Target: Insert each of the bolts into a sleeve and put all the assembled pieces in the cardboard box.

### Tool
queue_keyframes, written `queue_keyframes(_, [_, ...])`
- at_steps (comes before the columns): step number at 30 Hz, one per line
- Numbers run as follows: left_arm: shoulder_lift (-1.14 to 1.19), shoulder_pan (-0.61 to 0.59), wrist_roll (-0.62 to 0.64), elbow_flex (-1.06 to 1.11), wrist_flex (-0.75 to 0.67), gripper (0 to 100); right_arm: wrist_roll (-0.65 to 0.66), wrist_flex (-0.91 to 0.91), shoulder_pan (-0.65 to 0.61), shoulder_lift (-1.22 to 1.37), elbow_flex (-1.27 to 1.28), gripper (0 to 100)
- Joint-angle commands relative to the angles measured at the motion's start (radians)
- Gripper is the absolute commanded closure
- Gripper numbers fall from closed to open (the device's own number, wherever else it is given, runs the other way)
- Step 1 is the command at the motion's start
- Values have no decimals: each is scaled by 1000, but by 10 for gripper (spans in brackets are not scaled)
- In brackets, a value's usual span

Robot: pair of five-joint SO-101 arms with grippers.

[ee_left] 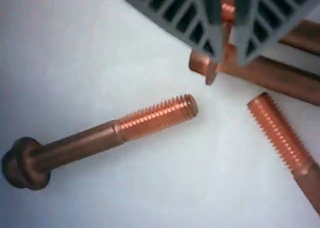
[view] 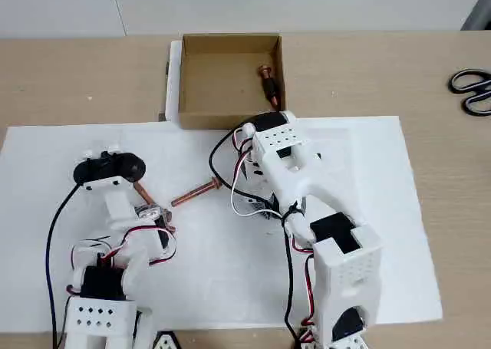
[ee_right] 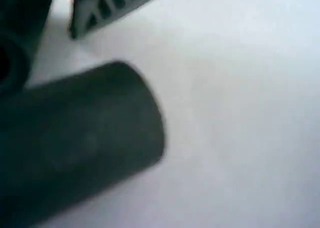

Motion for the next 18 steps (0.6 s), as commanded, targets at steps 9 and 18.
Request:
queue_keyframes(9, [-12, 2, -6, -5, -20, 994, 9, -28, -4, -19, -14, 779])
queue_keyframes(18, [-12, 2, -6, -5, -20, 994, 55, -59, 41, -18, -14, 946])
